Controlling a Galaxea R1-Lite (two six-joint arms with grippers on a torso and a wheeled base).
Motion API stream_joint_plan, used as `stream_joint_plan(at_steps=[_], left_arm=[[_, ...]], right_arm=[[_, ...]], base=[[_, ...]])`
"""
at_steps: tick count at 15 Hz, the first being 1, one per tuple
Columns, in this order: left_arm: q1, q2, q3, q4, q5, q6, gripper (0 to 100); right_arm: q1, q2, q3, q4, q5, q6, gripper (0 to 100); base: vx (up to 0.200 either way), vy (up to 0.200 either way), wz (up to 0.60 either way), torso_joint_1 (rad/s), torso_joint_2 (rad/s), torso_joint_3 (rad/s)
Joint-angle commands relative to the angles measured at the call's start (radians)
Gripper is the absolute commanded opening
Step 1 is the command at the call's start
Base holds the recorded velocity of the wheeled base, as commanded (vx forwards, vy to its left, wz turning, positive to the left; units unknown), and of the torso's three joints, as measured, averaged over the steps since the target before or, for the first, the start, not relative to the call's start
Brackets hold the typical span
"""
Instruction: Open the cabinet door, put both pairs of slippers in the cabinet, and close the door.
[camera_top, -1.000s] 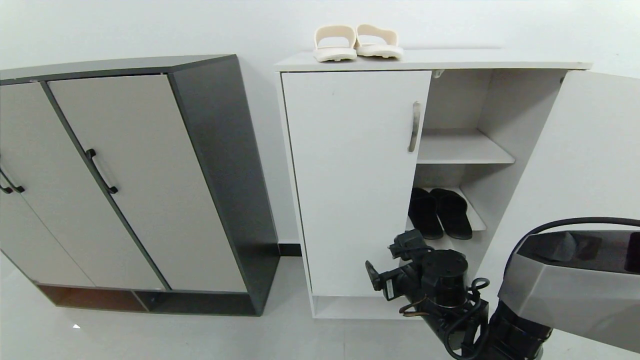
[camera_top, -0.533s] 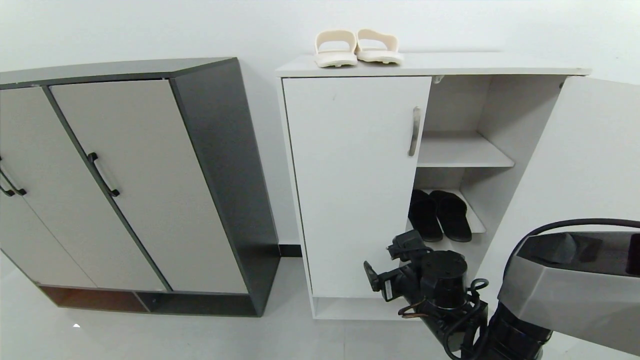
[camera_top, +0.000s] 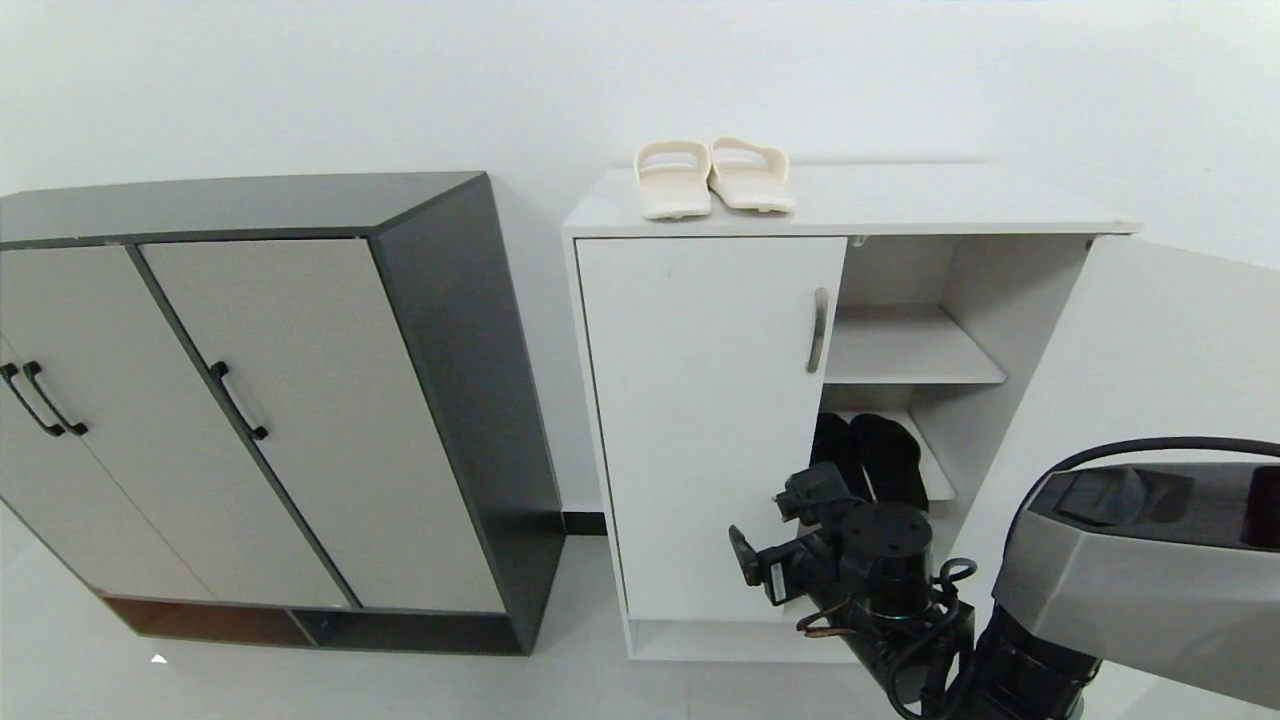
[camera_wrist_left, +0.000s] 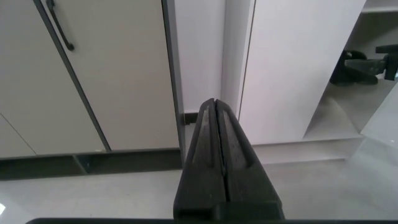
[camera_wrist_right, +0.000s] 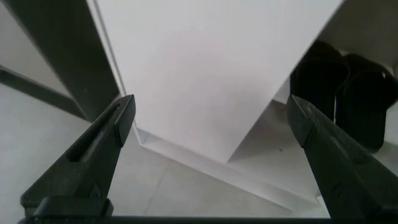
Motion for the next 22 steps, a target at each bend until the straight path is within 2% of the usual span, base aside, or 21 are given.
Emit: stream_joint_plan(at_steps=[1, 10, 19, 22], left_arm=[[0.0, 0.002, 0.0, 0.0, 0.0, 0.0, 0], [0.0, 0.002, 0.0, 0.0, 0.0, 0.0, 0], [0.0, 0.002, 0.0, 0.0, 0.0, 0.0, 0], [0.0, 0.002, 0.0, 0.0, 0.0, 0.0, 0]], right_arm=[[0.0, 0.002, 0.0, -0.001, 0.0, 0.001, 100], [0.0, 0.002, 0.0, -0.001, 0.0, 0.001, 100], [0.0, 0.003, 0.0, -0.005, 0.0, 0.001, 100], [-0.002, 0.026, 0.0, -0.047, 0.0, -0.033, 100]], base=[[0.0, 0.0, 0.0, 0.129, -0.47, -0.339], [0.0, 0.0, 0.0, 0.164, -0.48, -0.32], [0.0, 0.0, 0.0, 0.222, -0.53, -0.313], [0.0, 0.0, 0.0, 0.224, -0.51, -0.287]])
